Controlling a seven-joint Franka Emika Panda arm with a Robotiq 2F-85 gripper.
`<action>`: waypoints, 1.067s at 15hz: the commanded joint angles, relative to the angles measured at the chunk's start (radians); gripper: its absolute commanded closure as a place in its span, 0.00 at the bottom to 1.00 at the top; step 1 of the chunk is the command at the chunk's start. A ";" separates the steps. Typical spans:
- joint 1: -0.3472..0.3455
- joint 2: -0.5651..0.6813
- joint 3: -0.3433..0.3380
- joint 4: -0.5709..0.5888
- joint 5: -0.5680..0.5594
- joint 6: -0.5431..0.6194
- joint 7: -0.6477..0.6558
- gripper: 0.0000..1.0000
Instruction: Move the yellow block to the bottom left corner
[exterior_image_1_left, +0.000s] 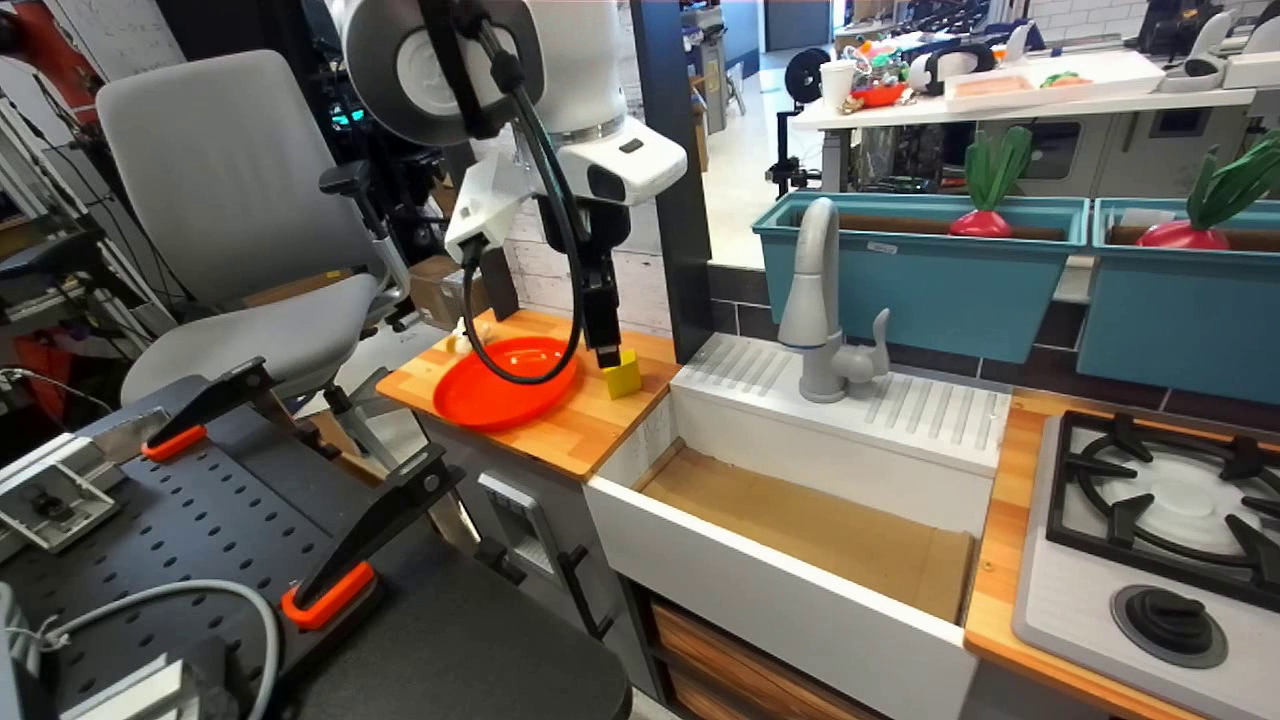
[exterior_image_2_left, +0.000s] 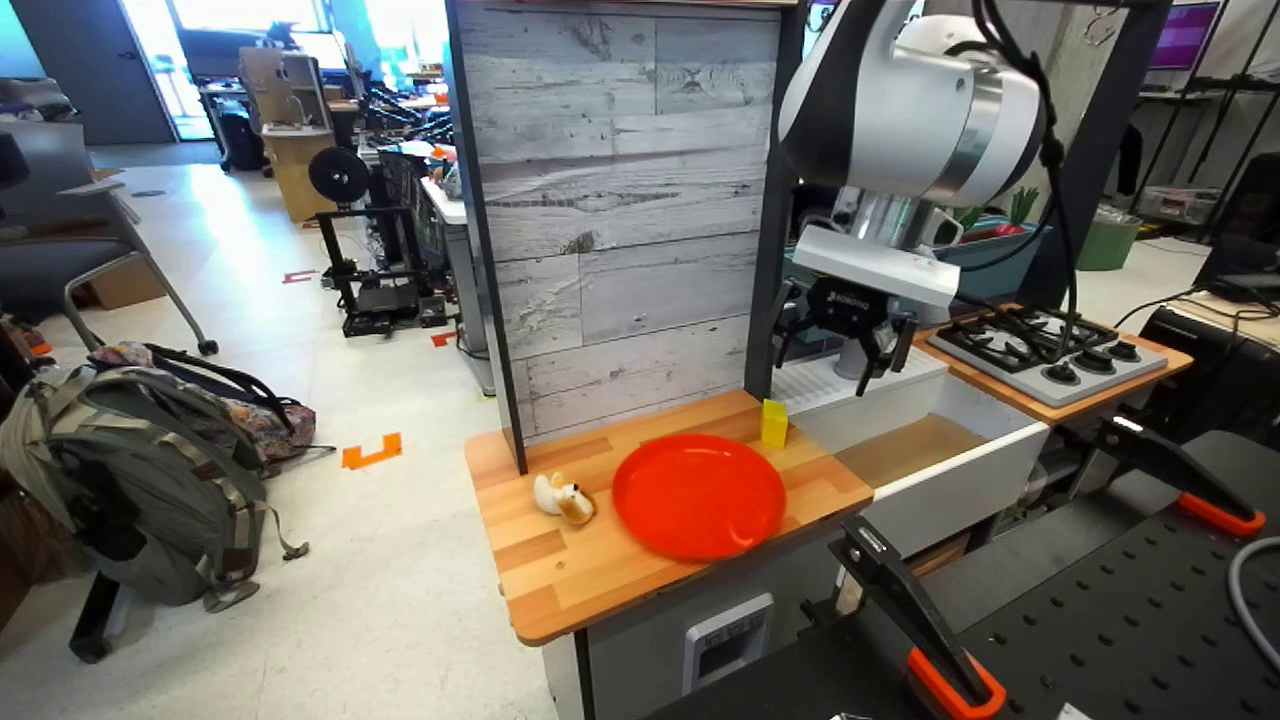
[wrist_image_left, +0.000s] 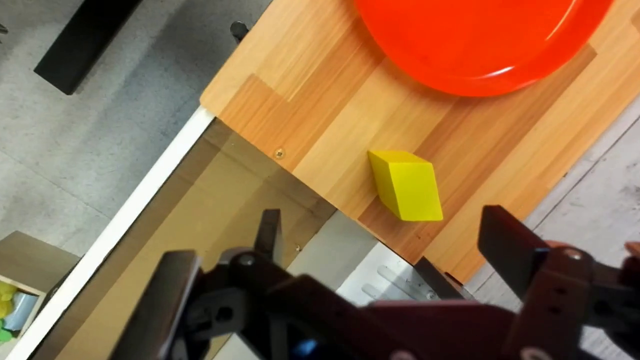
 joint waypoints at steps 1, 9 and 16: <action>0.012 0.092 0.004 0.098 -0.018 0.018 0.055 0.00; 0.041 0.215 -0.003 0.239 -0.022 -0.012 0.128 0.25; 0.055 0.252 -0.006 0.277 -0.026 -0.006 0.138 0.78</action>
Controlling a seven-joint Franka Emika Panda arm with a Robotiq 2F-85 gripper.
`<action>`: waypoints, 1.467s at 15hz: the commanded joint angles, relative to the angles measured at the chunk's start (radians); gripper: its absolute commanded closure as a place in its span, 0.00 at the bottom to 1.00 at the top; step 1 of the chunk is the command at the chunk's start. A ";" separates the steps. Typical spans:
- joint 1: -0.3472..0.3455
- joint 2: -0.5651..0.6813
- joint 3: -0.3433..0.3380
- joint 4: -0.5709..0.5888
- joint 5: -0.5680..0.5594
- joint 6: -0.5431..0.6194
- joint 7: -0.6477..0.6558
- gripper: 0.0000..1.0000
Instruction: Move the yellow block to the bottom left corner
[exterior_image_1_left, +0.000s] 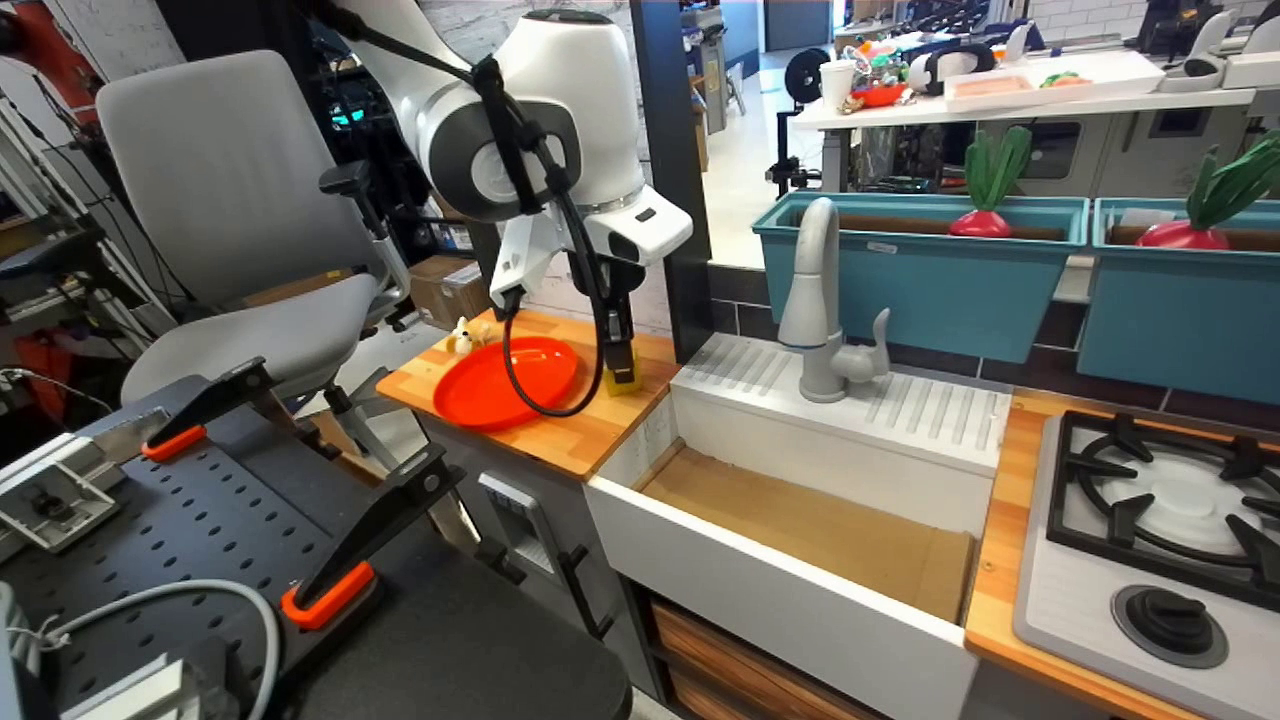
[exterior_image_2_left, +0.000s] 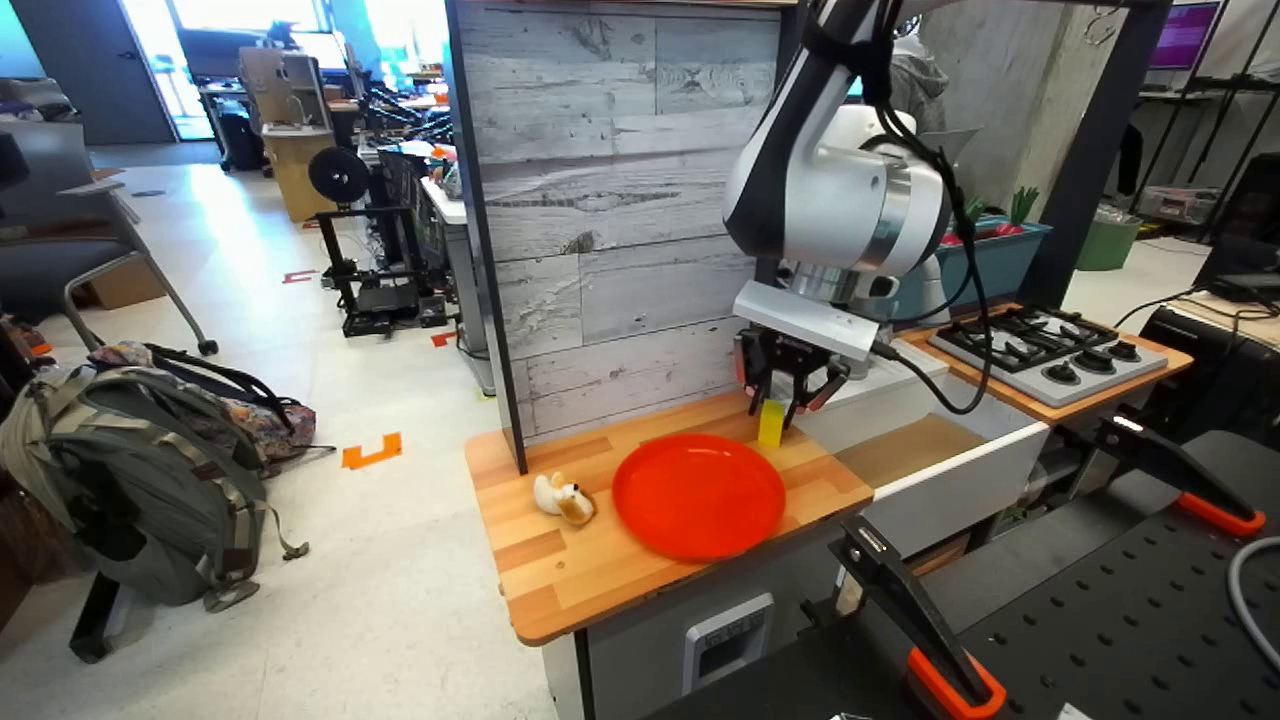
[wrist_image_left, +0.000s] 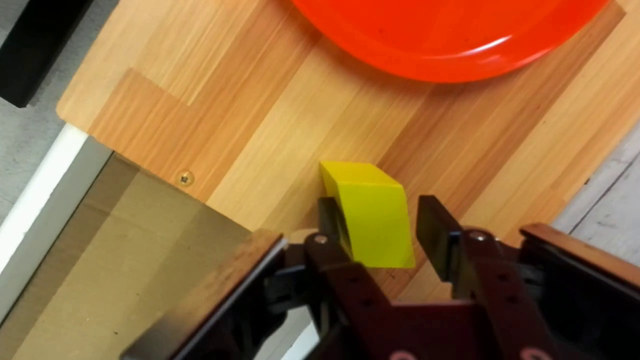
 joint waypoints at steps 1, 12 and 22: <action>0.014 0.020 -0.010 0.030 -0.024 -0.006 0.037 0.86; 0.100 -0.148 0.026 -0.203 -0.035 0.175 -0.009 0.92; 0.234 -0.248 0.055 -0.356 -0.082 0.257 -0.002 0.92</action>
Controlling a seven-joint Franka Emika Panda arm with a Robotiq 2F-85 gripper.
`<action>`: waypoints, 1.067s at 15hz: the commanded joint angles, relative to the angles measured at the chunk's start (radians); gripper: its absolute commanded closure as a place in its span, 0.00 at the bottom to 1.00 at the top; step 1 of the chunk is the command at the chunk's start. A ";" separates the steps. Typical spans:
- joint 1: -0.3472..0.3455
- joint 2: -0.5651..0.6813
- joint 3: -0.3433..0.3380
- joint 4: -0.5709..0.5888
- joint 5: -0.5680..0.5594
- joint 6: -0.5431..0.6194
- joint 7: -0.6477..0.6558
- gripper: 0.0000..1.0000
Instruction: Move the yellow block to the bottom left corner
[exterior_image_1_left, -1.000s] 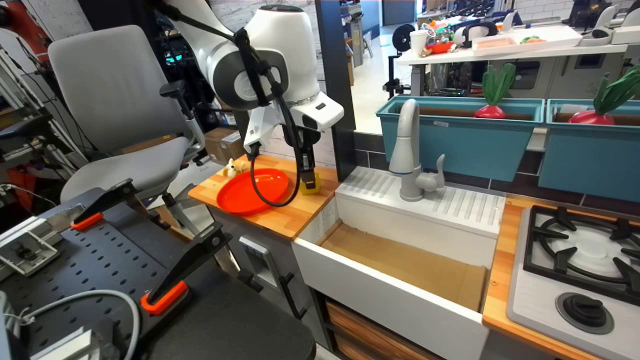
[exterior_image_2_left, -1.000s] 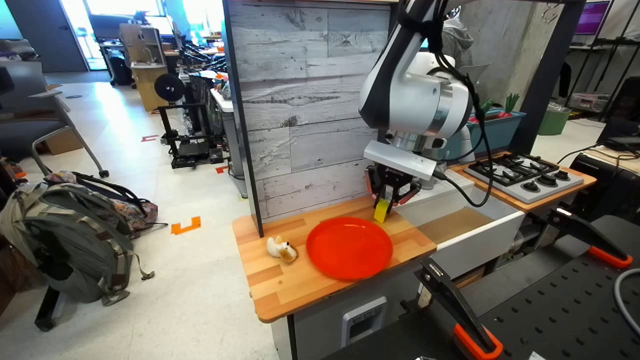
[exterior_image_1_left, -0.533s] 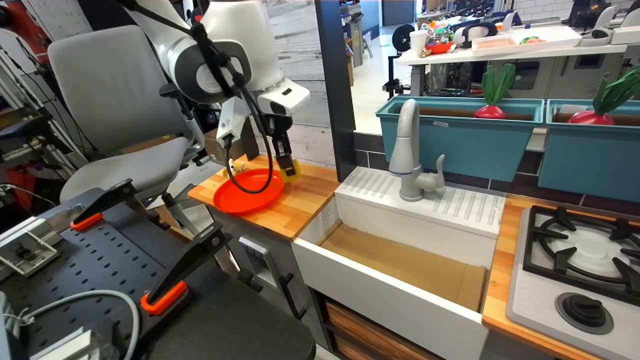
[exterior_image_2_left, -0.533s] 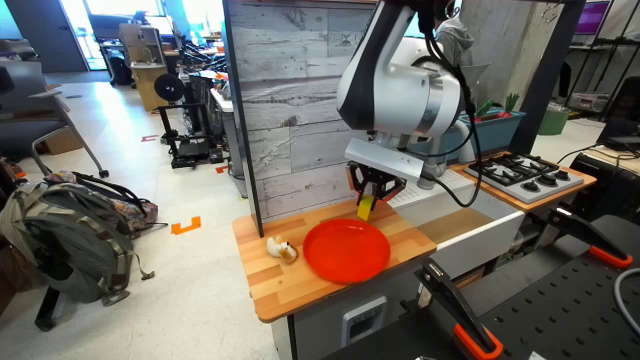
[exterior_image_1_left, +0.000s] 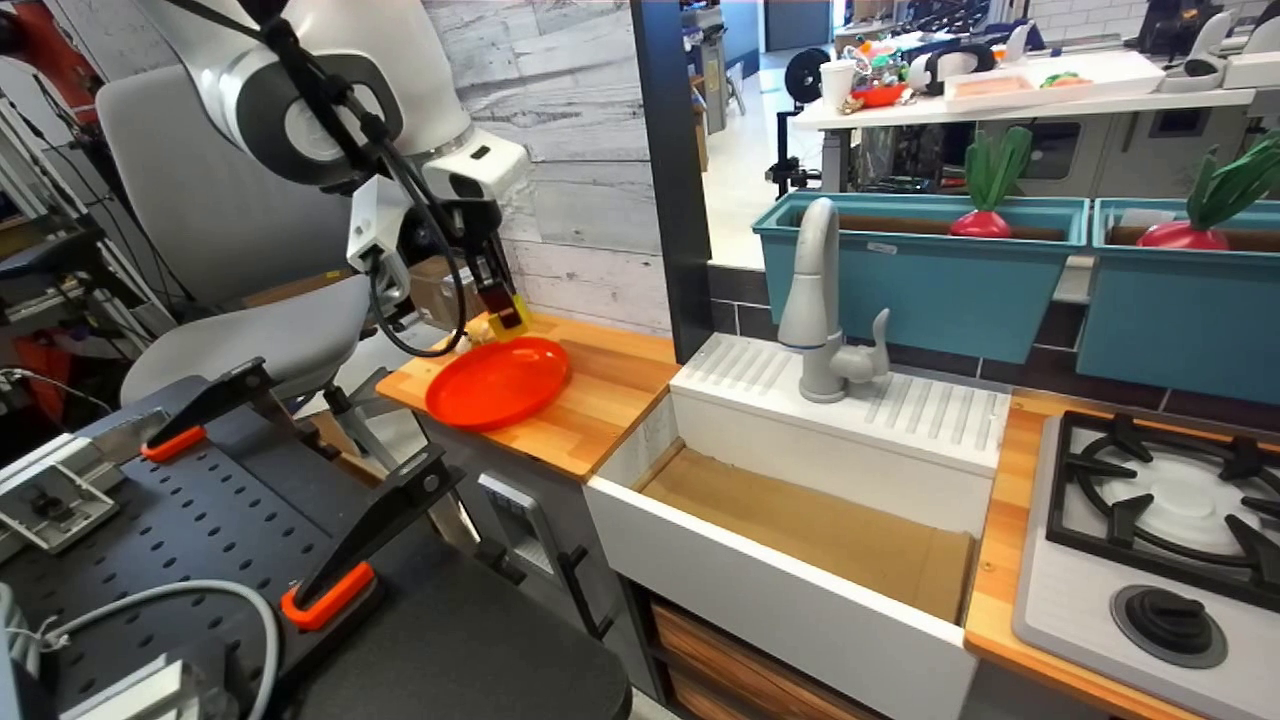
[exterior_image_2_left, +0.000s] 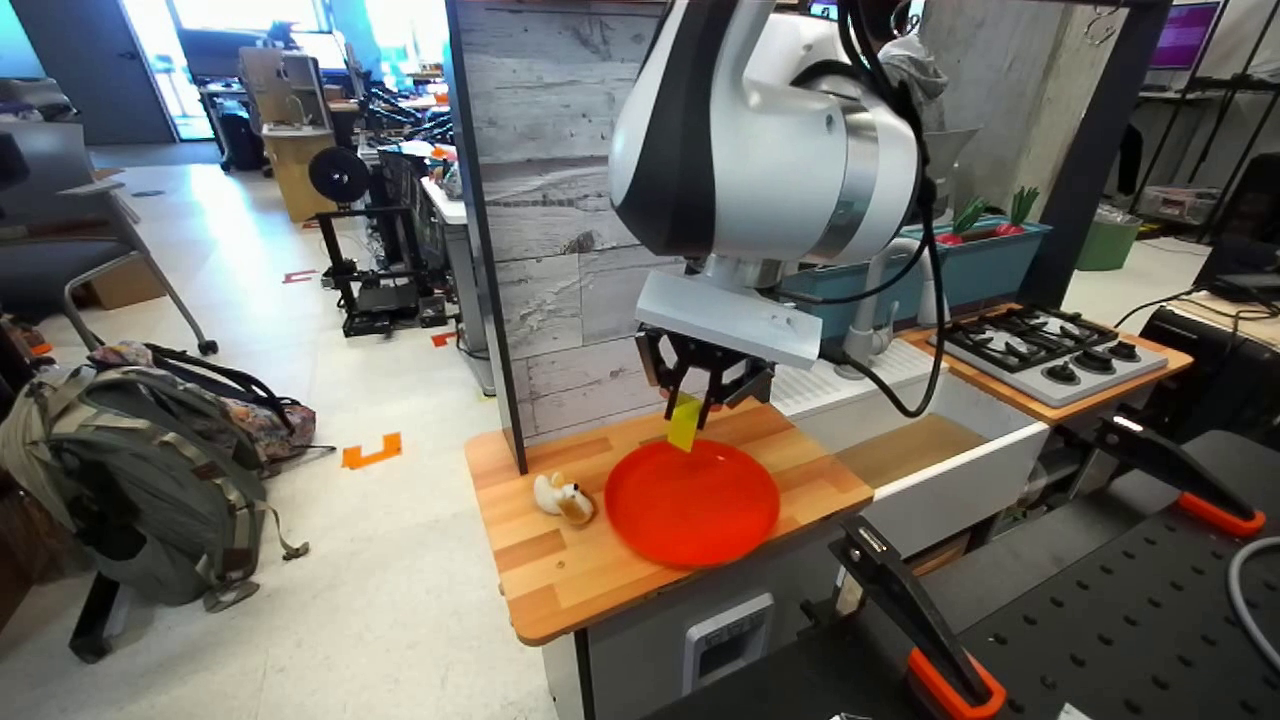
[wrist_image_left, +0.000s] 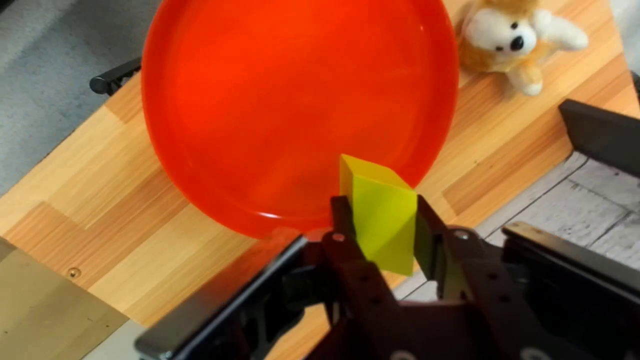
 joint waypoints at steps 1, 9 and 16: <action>0.037 -0.016 0.000 -0.037 -0.042 0.005 0.001 0.92; 0.132 0.047 -0.008 0.007 -0.095 -0.030 0.021 0.92; 0.206 0.102 -0.010 0.052 -0.117 -0.052 0.030 0.92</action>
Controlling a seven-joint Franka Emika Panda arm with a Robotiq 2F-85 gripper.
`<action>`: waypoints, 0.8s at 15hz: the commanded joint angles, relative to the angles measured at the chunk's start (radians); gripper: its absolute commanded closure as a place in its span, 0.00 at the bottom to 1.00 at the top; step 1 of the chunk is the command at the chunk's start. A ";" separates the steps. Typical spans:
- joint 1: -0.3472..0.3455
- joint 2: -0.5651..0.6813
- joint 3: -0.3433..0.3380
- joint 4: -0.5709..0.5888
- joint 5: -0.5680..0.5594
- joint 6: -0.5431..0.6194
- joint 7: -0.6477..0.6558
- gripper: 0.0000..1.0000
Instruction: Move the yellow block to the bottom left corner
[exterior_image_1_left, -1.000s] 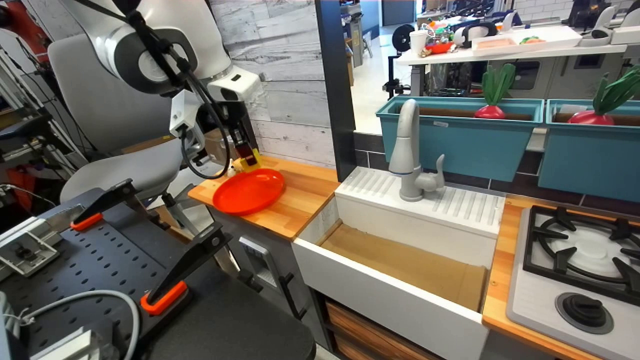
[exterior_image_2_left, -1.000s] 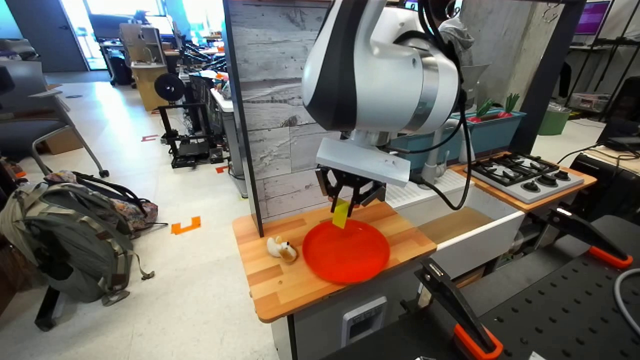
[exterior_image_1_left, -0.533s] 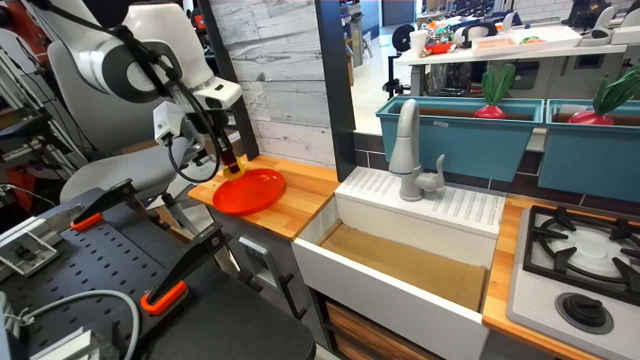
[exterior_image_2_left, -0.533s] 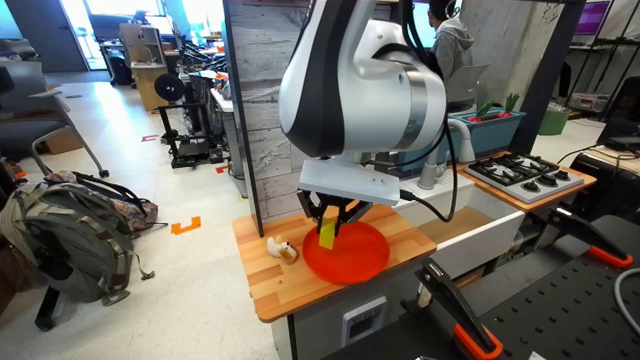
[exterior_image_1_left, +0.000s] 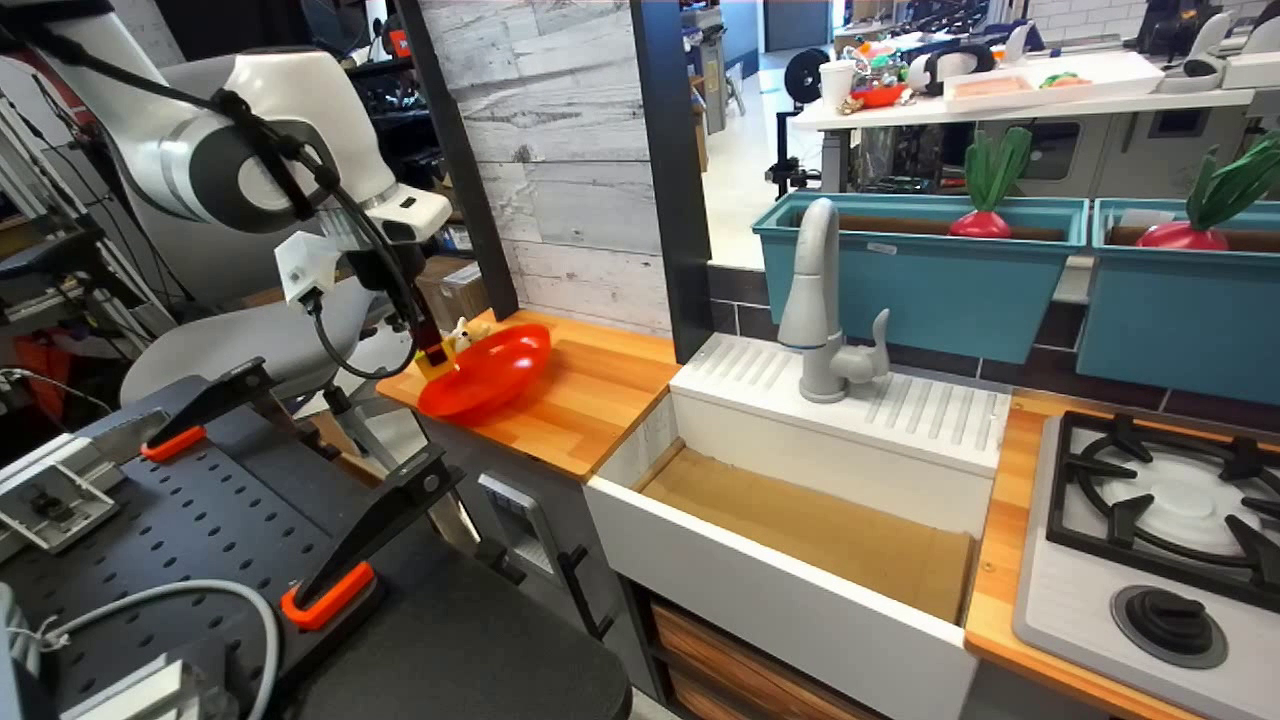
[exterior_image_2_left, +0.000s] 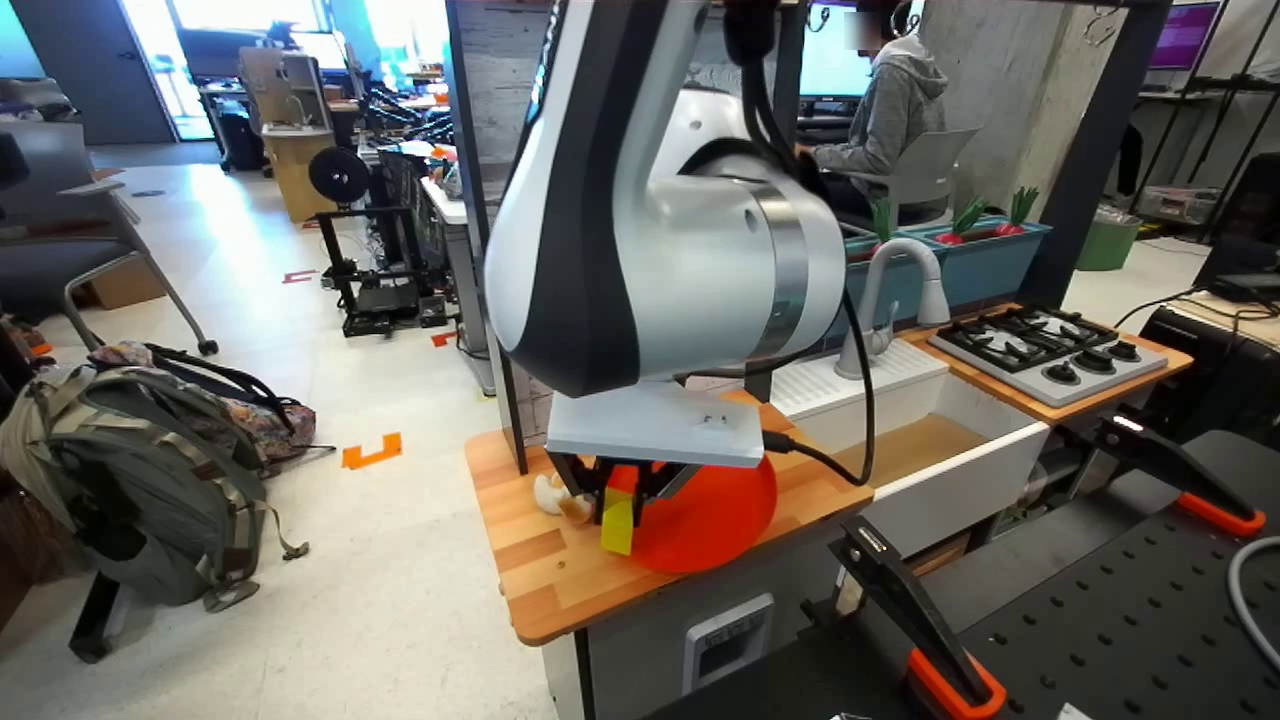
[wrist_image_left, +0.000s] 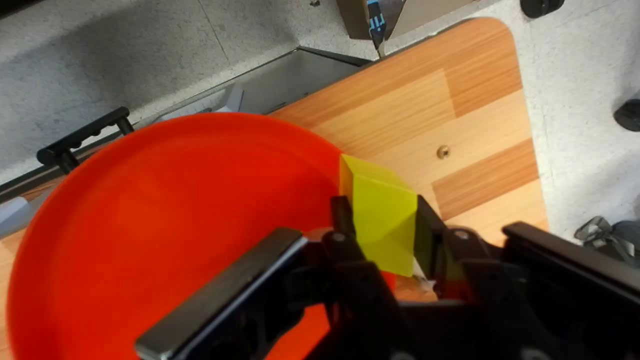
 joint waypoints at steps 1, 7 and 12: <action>0.035 0.029 -0.011 0.045 -0.028 -0.044 0.023 0.92; 0.047 0.032 -0.008 0.057 -0.034 -0.059 0.020 0.92; 0.028 0.016 -0.007 0.048 -0.028 -0.053 0.015 0.92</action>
